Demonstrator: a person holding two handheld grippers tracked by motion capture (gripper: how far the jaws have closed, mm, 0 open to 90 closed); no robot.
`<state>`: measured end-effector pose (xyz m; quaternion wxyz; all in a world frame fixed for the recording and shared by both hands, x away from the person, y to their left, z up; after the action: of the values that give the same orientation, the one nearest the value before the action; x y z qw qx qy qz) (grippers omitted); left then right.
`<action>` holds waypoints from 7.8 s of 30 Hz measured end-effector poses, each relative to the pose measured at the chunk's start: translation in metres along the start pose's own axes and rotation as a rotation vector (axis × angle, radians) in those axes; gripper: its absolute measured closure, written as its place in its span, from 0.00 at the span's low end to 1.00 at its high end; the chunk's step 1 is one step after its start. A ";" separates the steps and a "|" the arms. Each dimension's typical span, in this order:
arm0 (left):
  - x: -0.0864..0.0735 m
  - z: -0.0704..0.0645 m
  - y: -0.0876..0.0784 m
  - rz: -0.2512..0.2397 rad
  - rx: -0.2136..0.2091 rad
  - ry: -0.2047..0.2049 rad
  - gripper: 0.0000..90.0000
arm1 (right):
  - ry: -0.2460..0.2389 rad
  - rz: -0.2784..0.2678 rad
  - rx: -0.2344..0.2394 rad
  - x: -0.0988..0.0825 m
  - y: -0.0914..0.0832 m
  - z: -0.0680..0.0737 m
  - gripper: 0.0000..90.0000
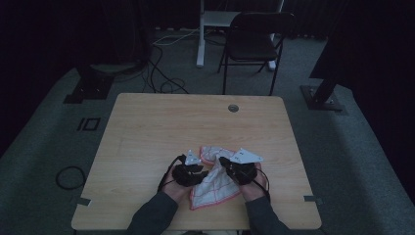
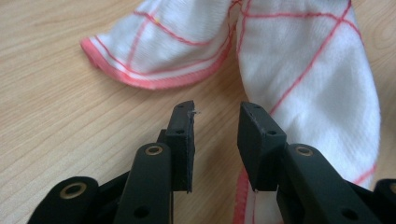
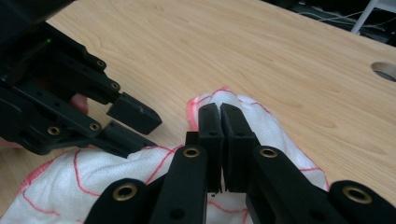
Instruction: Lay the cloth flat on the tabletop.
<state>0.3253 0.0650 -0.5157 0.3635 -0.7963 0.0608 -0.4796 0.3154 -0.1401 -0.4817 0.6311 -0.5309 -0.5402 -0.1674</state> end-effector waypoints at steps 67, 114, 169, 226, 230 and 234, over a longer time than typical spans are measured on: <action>-0.013 0.017 0.002 0.025 0.075 -0.026 0.98 | 0.046 0.303 -0.178 -0.076 0.011 -0.059 0.90; -0.035 -0.017 -0.025 -0.036 0.153 0.039 0.97 | -0.157 0.307 -0.081 0.036 0.106 0.029 0.90; -0.010 -0.007 -0.009 -0.024 0.202 0.065 0.99 | 0.055 0.212 -0.048 -0.010 0.063 -0.041 0.92; -0.049 -0.016 -0.021 -0.025 0.138 -0.016 0.90 | -0.099 0.241 0.089 -0.024 0.045 0.012 0.68; -0.053 -0.016 -0.013 0.011 0.132 -0.011 0.92 | -0.099 0.229 0.086 -0.023 0.043 0.011 0.68; -0.054 -0.011 -0.013 0.035 0.141 -0.013 0.96 | -0.073 0.198 0.072 -0.020 0.039 0.004 0.68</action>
<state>0.2845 0.0926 -0.5435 0.4275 -0.7705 0.0385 -0.4713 0.3367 -0.1285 -0.5183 0.6432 -0.5643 -0.5134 -0.0652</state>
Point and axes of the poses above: each handheld gripper's, and its own axes: y roughly forward along the jaws, x roughly out of its top, z roughly to its left, the point moved 1 cm from there along y, roughly forward along the jaws, and after that the axes turned 14 degrees about -x, right-handed, at the moved point
